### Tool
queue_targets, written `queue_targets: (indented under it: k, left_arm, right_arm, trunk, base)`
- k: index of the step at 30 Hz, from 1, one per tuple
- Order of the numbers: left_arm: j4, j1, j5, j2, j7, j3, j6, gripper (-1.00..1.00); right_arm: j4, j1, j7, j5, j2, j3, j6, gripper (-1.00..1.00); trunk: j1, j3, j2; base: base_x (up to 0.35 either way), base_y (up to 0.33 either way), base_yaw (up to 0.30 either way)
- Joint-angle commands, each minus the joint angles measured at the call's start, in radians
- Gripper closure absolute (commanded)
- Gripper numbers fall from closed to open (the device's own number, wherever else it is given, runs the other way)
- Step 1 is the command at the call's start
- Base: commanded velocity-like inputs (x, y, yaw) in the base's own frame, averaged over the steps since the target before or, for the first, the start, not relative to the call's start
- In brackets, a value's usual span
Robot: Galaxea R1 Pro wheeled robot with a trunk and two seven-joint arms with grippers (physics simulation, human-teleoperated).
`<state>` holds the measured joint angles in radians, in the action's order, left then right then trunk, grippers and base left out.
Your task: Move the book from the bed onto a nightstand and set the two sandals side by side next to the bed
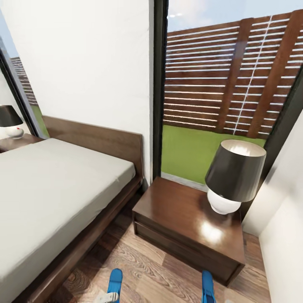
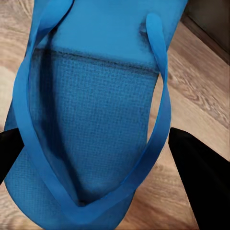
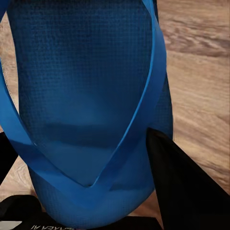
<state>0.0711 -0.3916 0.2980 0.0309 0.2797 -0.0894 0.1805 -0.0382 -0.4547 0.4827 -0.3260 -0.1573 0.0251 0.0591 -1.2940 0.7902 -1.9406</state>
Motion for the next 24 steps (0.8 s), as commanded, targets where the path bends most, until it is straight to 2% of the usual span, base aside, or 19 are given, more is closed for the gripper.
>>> queue_targets:
  k: [1,24]
  left_arm:
    - [-0.002,-0.001,0.014,0.001,0.003,-0.008,0.004,1.0]
    - [-0.004,-0.001,0.017,0.001,0.003,-0.007,0.005,1.0]
  right_arm:
    - [-0.002,-0.001,0.005,-0.01,-0.001,0.002,0.006,1.0]
    - [-0.002,-0.001,0.005,-0.01,0.001,0.001,0.005,1.0]
  trunk:
    - [0.0,0.001,0.0]
    - [0.0,0.001,0.0]
  base:
    - [0.0,0.0,0.294]
    - [0.0,0.0,0.294]
